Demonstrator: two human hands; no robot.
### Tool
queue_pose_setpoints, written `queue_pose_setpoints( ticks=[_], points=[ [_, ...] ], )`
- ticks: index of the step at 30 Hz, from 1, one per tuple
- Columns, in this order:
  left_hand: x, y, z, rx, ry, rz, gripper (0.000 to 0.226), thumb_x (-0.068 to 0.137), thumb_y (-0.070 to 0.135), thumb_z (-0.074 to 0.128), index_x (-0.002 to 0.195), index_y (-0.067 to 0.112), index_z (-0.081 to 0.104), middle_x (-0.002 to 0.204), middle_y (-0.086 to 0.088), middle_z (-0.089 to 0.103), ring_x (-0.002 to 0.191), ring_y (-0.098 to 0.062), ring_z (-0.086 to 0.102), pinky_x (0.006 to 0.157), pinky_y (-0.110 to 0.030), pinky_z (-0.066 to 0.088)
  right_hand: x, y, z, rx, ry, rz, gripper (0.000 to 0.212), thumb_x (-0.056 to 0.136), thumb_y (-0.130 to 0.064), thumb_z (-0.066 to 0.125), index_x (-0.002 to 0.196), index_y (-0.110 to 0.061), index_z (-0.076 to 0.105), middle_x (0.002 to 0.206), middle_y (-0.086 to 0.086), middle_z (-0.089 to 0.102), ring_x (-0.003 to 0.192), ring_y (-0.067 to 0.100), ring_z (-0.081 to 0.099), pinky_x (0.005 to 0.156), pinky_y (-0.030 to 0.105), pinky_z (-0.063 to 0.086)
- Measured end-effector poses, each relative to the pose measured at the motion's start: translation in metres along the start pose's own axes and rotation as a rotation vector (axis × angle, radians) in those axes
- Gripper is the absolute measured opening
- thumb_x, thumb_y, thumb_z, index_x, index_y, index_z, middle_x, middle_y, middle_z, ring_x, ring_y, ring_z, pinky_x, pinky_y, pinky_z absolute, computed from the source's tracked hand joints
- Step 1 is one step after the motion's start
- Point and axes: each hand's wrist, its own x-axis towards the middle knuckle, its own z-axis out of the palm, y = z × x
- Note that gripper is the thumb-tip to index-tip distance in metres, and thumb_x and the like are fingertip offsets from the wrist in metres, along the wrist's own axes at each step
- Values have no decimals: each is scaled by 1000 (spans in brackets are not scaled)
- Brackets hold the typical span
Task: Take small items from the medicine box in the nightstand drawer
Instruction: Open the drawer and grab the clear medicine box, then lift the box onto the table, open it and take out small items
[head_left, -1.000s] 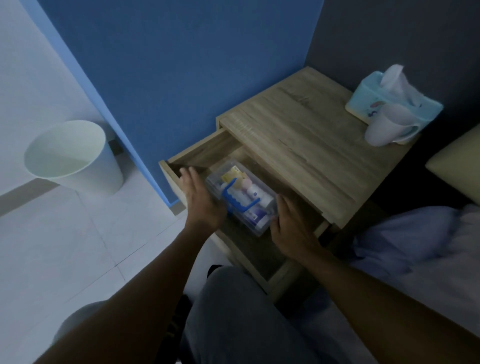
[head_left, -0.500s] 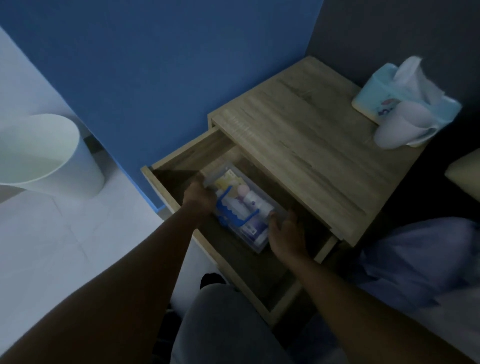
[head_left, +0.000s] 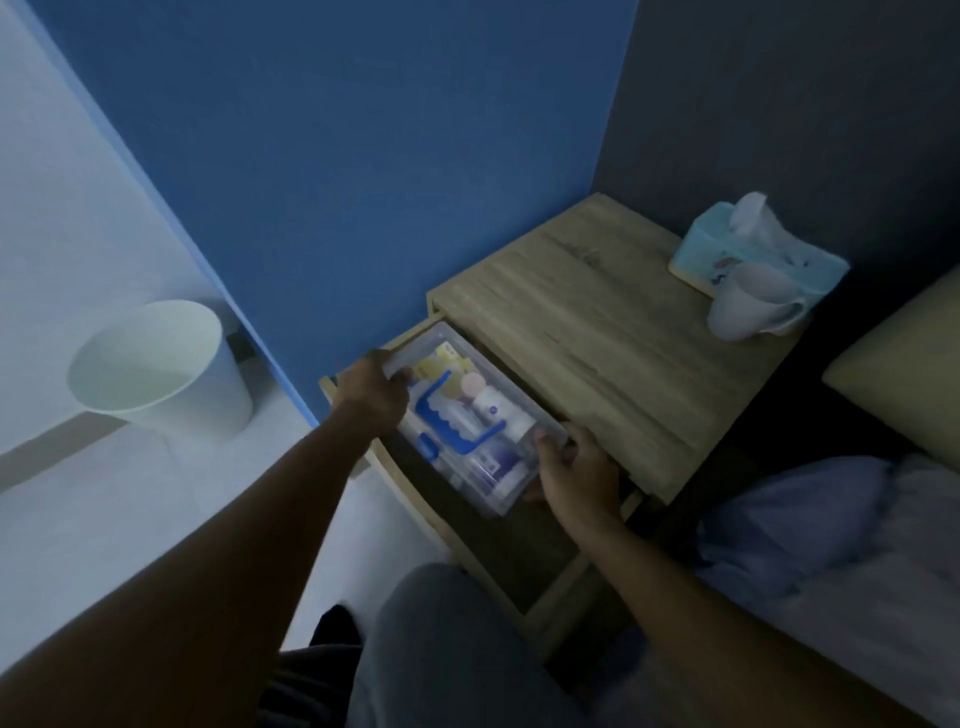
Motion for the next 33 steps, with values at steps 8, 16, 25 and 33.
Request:
queue_pose_setpoints(
  ticks=[8,16,25,33],
  points=[
    [15,78,-35,-19,90,100,43,93,31,60,128,6,56,126,-21,63,107,-40,66,96,-47,53,33,-87,-39,42,31,-139,43,99,-36,54,139,-23,49,97,8,73,54,5,72,46,19,55],
    [58,118,6,-58,18,141,46,92,25,59,128,-3,55,125,-25,63,109,-42,65,94,-47,55,106,-128,-69,-137,148,-159,45,92,-33,54,128,-6,60,113,20,71,74,21,73,54,26,58],
    [98,107,57,-139,2,120,37,91,21,61,119,-4,63,118,-24,67,105,-39,68,92,-46,56,155,-114,-71,-175,207,-163,51,90,-36,60,137,-15,54,132,7,63,103,21,65,84,29,54],
    [95,99,70,-186,43,168,50,96,33,53,137,6,50,134,-17,58,116,-36,62,100,-46,51,168,-105,-78,-406,202,-251,59,97,-47,54,142,-10,46,135,15,57,79,3,58,49,-3,36]
  ],
)
